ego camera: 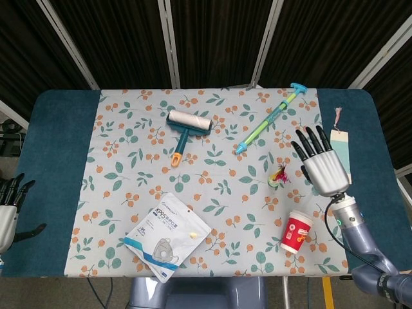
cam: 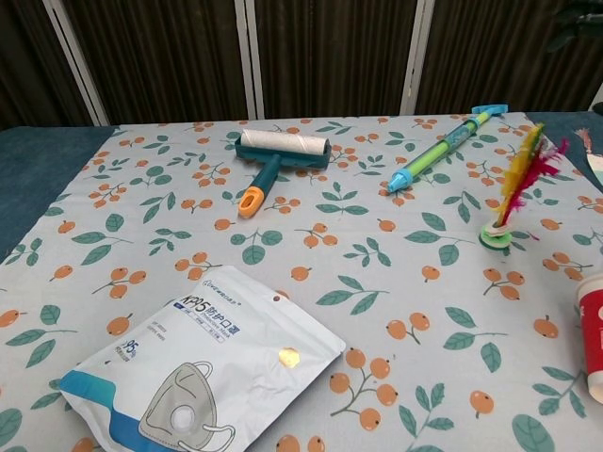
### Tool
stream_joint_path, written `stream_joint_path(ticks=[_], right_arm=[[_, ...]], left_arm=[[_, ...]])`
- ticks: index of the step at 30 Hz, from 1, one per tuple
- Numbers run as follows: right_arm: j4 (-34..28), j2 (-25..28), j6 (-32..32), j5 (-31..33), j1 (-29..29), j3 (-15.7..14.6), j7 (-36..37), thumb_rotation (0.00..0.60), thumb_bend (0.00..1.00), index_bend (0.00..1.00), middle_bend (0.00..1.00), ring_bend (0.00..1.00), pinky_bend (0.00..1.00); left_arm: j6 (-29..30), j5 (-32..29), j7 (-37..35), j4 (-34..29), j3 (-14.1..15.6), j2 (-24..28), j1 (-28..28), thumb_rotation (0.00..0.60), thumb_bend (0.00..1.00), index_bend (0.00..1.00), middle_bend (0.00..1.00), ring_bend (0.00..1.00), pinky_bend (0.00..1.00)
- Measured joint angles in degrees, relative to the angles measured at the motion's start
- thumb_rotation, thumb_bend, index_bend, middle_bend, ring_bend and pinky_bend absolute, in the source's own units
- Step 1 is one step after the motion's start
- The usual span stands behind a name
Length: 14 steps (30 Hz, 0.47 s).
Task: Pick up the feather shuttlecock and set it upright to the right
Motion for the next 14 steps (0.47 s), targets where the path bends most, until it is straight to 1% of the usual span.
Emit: stream_joint_path(ticks=[2, 4, 7, 11, 14], right_arm=[[-0.84, 0.75, 2.37, -0.45, -1.61, -0.27, 1.01, 0.6, 0.26, 0.17, 0.05, 0.0, 0.0], [-1.24, 1.24, 4.49, -0.96, -3.23, -0.71, 2.38, 0.6, 0.23, 0.12, 0.01, 0.0, 0.0], [-1.15, 1.71, 7.17, -1.43, -6.29, -1.93, 5.4, 0.6, 0.18, 0.05, 0.0, 0.0, 0.0], [-0.34, 2.11, 7.34, 0.13, -9.72, -3.63, 9.01, 0.6, 0.17, 0.03, 0.0, 0.0, 0.0], [0.46, 2.14, 6.84, 2.25, -11.32, -3.75, 11.49, 0.6, 0.17, 0.03, 0.0, 0.0, 0.0]], left_arm=[[0.01, -0.01, 0.06, -0.01, 0.0, -0.01, 0.0, 0.55, 0.15, 0.12, 0.0, 0.0, 0.0], [0.04, -0.01, 0.07, 0.0, -0.01, -0.03, 0.02, 0.553, 0.15, 0.12, 0.0, 0.0, 0.0], [0.07, 0.02, 0.06, 0.0, 0.0, -0.02, 0.03, 0.553, 0.15, 0.12, 0.0, 0.0, 0.0], [-0.04, 0.07, -0.29, 0.02, 0.04, 0.07, 0.01, 0.553, 0.15, 0.12, 0.0, 0.0, 0.0], [-0.15, 0.11, -0.42, 0.0, 0.05, 0.17, -0.04, 0.554, 0.15, 0.12, 0.0, 0.0, 0.0]])
